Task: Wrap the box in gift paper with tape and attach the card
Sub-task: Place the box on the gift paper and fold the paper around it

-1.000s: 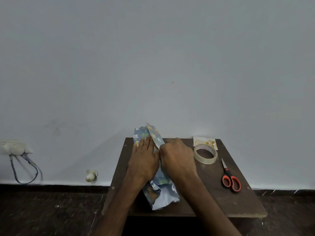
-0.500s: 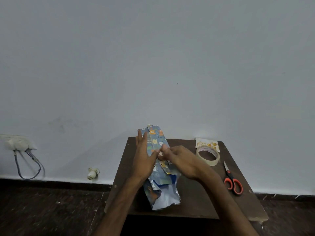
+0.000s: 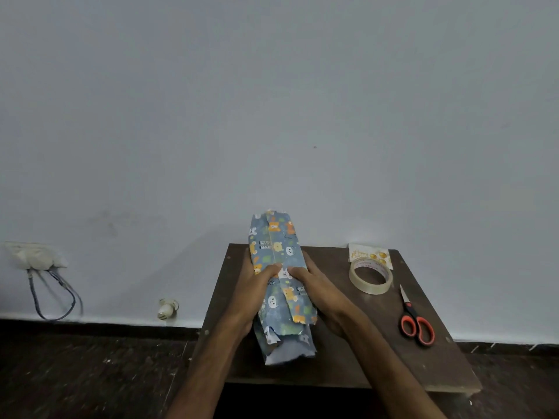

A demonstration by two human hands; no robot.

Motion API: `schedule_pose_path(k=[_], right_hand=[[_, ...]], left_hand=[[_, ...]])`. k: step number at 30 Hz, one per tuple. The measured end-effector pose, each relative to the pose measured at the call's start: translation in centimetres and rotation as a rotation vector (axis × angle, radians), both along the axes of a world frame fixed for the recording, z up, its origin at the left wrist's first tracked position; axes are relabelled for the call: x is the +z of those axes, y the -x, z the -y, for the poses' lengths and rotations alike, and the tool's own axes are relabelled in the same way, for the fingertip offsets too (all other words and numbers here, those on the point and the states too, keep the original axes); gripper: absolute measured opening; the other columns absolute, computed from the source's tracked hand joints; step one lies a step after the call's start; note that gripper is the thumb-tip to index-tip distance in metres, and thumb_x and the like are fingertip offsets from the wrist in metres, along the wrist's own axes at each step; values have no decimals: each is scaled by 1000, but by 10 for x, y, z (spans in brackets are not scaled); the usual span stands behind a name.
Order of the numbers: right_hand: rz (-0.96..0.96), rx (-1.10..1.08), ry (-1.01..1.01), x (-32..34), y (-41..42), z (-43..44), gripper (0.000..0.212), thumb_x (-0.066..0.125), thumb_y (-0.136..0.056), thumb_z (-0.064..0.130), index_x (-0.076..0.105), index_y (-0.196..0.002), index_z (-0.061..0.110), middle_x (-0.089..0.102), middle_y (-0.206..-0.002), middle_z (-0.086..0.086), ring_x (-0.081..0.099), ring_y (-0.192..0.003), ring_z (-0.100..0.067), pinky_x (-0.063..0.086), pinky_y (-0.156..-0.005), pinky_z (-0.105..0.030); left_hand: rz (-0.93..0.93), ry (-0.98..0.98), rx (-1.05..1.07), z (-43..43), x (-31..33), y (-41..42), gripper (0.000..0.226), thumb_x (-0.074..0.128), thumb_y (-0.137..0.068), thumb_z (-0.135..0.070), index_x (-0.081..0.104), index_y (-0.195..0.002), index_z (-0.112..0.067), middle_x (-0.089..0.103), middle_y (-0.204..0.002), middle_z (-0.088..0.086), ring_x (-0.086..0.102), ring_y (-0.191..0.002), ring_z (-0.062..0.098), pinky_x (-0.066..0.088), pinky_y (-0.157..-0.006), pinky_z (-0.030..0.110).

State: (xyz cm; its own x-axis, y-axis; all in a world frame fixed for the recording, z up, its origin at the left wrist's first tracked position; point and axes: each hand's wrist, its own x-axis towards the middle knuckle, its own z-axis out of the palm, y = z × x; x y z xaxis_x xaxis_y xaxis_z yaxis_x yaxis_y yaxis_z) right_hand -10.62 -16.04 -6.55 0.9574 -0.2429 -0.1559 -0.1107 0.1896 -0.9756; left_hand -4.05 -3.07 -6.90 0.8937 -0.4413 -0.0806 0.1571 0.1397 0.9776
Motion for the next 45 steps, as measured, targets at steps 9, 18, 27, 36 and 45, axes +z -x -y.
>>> schedule_pose_path(k=[9, 18, 27, 36, 45], right_hand=[[258, -296, -33, 4, 15, -6, 93, 90, -51, 6, 30, -118, 31, 54, -129, -7, 65, -113, -21, 59, -87, -37], [638, -512, 185, 1, 12, -24, 104, 86, -59, -16, 23, -132, 22, 55, -128, 0, 64, -117, -26, 56, -93, -43], [623, -448, 203, 4, 14, -25, 100, 79, -63, -17, 26, -130, 35, 55, -129, -16, 65, -113, -29, 57, -91, -44], [622, -421, 284, 2, 18, -31, 108, 85, -64, -12, 25, -127, 51, 52, -134, -4, 61, -121, -18, 53, -95, -29], [590, -387, 307, 4, 18, -31, 100, 84, -67, -11, 20, -132, 31, 52, -134, -3, 60, -121, -9, 51, -92, -20]], left_hand=[[462, -122, -172, -20, 36, -9, 87, 71, -75, -4, 44, -135, -60, 53, -147, -15, 61, -123, 6, 57, -93, 30], [728, -123, -21, -16, 52, 18, 70, 63, -76, -6, 42, -133, -41, 63, -127, -20, 64, -116, 8, 54, -97, 50], [765, -142, 43, -12, 58, 22, 63, 72, -81, -54, 52, -136, -30, 62, -134, -9, 63, -121, 12, 54, -99, 47], [596, -17, 257, 6, 52, 27, 52, 76, -84, -47, 61, -128, -26, 69, -123, -10, 68, -111, 9, 60, -90, 44], [620, -78, 276, 5, 49, 22, 50, 67, -80, -56, 58, -126, -39, 66, -123, -18, 66, -111, 6, 59, -90, 44]])
